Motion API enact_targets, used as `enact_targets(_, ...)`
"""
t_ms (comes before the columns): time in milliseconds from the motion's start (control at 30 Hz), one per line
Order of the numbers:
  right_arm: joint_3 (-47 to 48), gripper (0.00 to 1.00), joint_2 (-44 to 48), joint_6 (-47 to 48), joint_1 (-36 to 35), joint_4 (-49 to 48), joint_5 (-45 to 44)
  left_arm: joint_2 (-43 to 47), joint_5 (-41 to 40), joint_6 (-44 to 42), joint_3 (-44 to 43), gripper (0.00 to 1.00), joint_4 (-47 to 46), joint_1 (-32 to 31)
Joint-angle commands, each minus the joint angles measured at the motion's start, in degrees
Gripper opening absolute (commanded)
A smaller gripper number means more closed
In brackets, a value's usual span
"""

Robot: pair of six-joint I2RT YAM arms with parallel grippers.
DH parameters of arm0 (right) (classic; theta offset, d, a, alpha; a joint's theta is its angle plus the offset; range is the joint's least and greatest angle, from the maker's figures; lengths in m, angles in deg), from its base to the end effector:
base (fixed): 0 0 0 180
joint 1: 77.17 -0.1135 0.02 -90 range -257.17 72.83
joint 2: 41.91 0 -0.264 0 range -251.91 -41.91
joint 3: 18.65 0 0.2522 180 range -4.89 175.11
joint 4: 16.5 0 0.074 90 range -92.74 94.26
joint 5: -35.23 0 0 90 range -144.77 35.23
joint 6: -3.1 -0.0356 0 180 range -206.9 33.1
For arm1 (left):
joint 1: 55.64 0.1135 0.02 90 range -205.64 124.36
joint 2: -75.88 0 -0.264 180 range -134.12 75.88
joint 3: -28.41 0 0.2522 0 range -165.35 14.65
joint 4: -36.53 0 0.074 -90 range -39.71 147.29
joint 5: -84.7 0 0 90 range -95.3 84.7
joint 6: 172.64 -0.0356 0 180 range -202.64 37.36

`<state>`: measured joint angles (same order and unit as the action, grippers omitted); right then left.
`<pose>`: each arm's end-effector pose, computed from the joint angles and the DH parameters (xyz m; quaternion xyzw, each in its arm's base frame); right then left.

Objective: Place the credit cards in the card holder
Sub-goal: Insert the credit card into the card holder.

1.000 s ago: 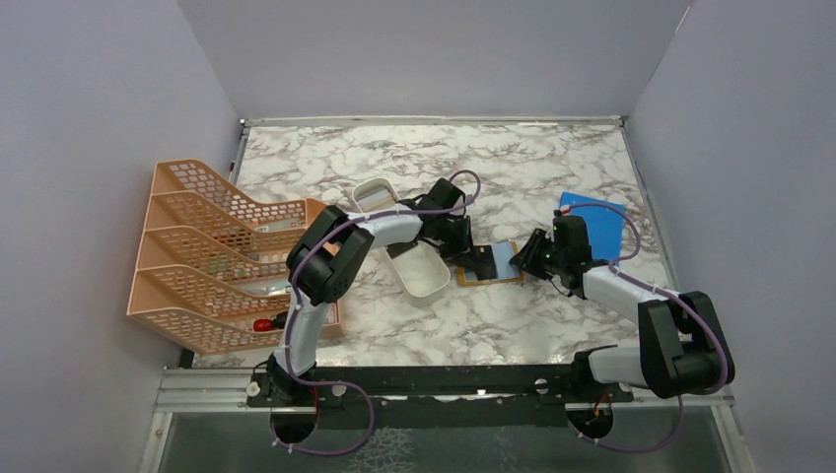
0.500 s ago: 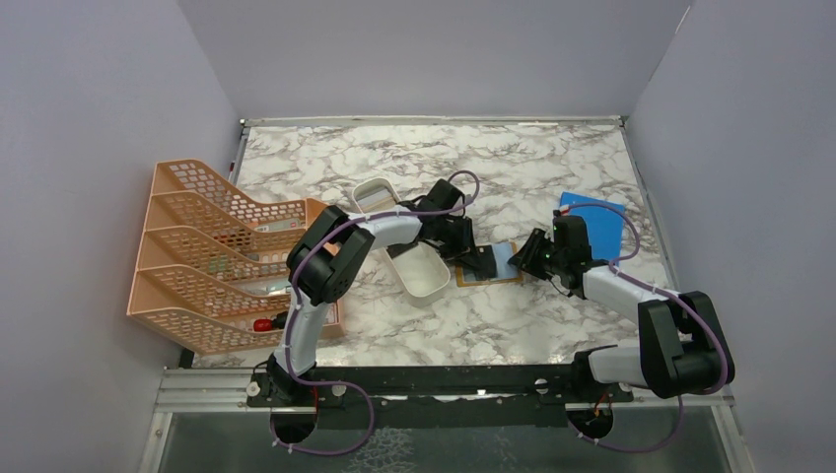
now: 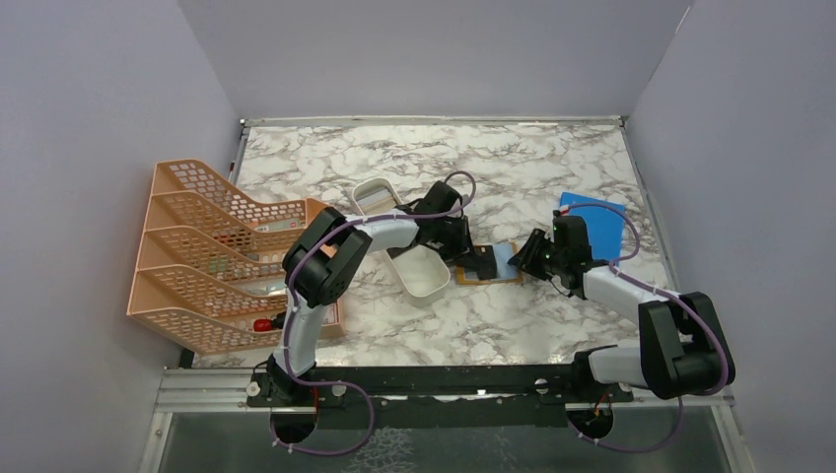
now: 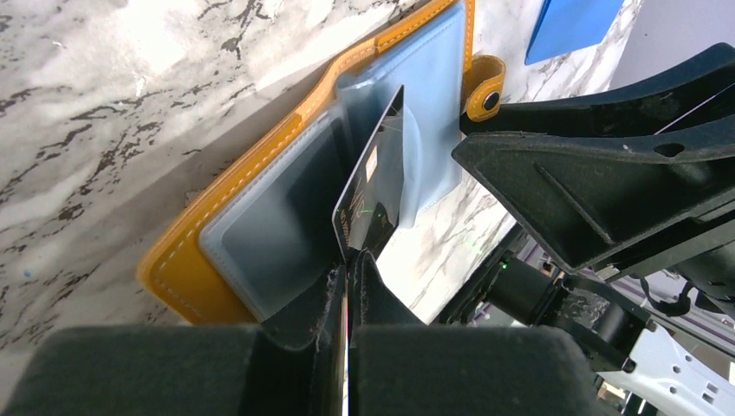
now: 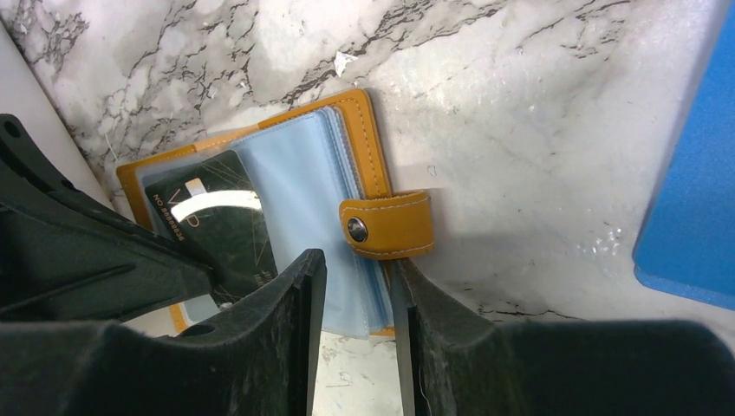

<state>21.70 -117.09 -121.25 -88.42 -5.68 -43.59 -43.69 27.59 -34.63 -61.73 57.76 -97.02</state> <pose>0.2298 0.0527 0.1468 0.1485 0.9103 0.2287 0.3113 0.3142 -0.3026 0.1388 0.0429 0.9071 -0.4166 0.0420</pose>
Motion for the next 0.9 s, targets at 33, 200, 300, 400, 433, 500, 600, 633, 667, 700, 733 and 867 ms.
enact_targets(33, -1.02, 0.39, 1.79, 1.22, -0.18, 3.68, -0.89, 2.19, -1.31, -0.03, 0.39, 0.00, 3.48, -0.34)
enact_targets(200, -0.85, 0.39, 2.64, 1.21, -0.17, 4.08, -0.42, 2.30, -2.72, 0.86, -0.12, 0.00, 4.83, -0.34)
enact_targets(300, -0.84, 0.39, 2.84, 1.43, -0.18, 4.08, -0.16, 1.52, -2.70, 1.65, -0.41, 0.00, 4.93, -0.36)
enact_targets(400, -0.75, 0.39, 2.67, 1.67, -0.18, 4.15, -0.02, 1.85, -4.33, 1.72, -0.26, 0.00, 5.62, -0.36)
enact_targets(433, -0.76, 0.39, 2.59, 1.81, -0.17, 4.24, -0.02, 2.14, -5.21, 1.47, -0.17, 0.00, 6.28, -0.36)
enact_targets(500, -0.81, 0.39, 2.58, 1.83, -0.14, 4.11, 0.11, 2.69, -5.91, 1.06, 0.15, 0.00, 7.10, -0.15)
enact_targets(600, -0.73, 0.39, 2.41, 1.83, -0.15, 3.84, 0.37, 2.76, -5.47, 1.28, 0.37, 0.00, 7.14, 0.07)
enact_targets(633, -0.67, 0.39, 2.36, 1.83, -0.18, 3.76, 0.41, 2.76, -5.53, 1.36, 0.30, 0.00, 7.19, 0.08)
enact_targets(667, -0.60, 0.39, 2.28, 1.87, -0.18, 3.66, 0.51, 2.72, -5.44, 1.45, 0.20, 0.00, 7.13, 0.08)
enact_targets(700, -0.60, 0.39, 2.24, 1.83, -0.18, 3.65, 0.58, 2.61, -5.23, 1.60, 0.04, 0.00, 7.17, 0.08)
enact_targets(733, -0.58, 0.39, 2.16, 1.83, -0.18, 3.64, 0.59, 2.49, -4.98, 1.69, -0.24, 0.00, 7.15, 0.03)
enact_targets(867, -0.67, 0.39, 2.14, 1.91, -0.17, 3.41, 0.60, 4.06, -6.29, 2.04, -0.62, 0.00, 7.55, -0.51)
